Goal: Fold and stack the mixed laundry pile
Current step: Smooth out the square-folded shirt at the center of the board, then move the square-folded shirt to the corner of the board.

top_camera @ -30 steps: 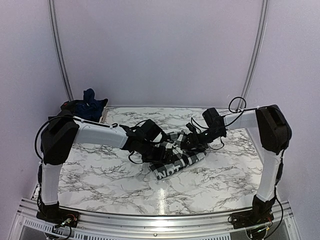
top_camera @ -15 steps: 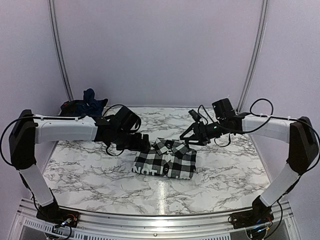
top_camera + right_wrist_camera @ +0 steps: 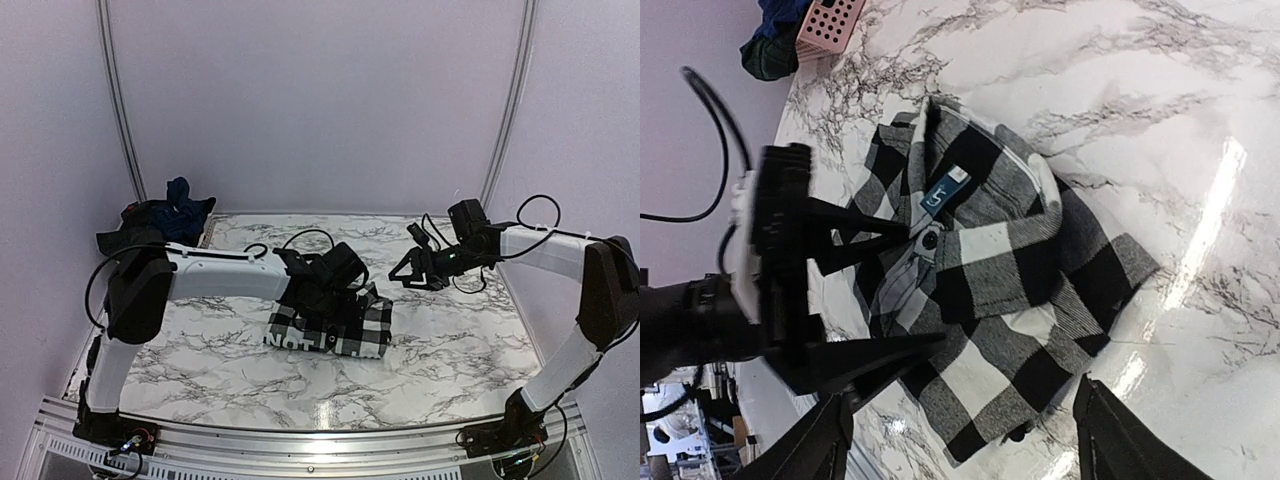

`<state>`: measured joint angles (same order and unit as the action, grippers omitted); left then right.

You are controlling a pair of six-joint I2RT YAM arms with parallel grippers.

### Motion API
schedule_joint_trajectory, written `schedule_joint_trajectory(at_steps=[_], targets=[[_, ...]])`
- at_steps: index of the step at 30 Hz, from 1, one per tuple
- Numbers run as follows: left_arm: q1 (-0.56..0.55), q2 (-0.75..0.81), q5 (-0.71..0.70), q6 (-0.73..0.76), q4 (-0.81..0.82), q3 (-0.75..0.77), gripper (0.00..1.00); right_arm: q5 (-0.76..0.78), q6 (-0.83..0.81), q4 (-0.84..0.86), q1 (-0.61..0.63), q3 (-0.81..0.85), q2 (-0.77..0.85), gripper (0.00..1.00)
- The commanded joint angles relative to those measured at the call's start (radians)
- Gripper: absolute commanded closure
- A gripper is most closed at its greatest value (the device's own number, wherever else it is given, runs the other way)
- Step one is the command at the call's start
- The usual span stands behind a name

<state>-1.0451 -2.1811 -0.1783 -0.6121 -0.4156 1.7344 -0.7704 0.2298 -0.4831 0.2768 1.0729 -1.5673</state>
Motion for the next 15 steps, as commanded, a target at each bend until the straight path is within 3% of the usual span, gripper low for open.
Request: schedule_joint_trajectory(at_steps=[1,4,9,11,15], targets=[[0.007,-0.141,-0.085,-0.066,-0.232,0.096,0.01,0.022,-0.028,-0.028,-0.027,-0.004,0.016,0.28],[0.028,-0.12,-0.081,-0.081,-0.284,0.005,0.01,0.02,-0.041,-0.041,-0.039,-0.001,0.019,0.28],[0.111,0.146,-0.074,-0.021,-0.277,-0.379,0.01,0.008,-0.043,-0.037,-0.045,-0.008,0.024,0.27],[0.174,0.256,-0.073,0.031,-0.271,-0.56,0.01,-0.01,-0.031,-0.015,-0.044,-0.022,0.02,0.27],[0.348,0.438,-0.074,0.204,-0.268,-0.772,0.01,-0.043,0.004,0.035,-0.045,-0.048,0.008,0.27]])
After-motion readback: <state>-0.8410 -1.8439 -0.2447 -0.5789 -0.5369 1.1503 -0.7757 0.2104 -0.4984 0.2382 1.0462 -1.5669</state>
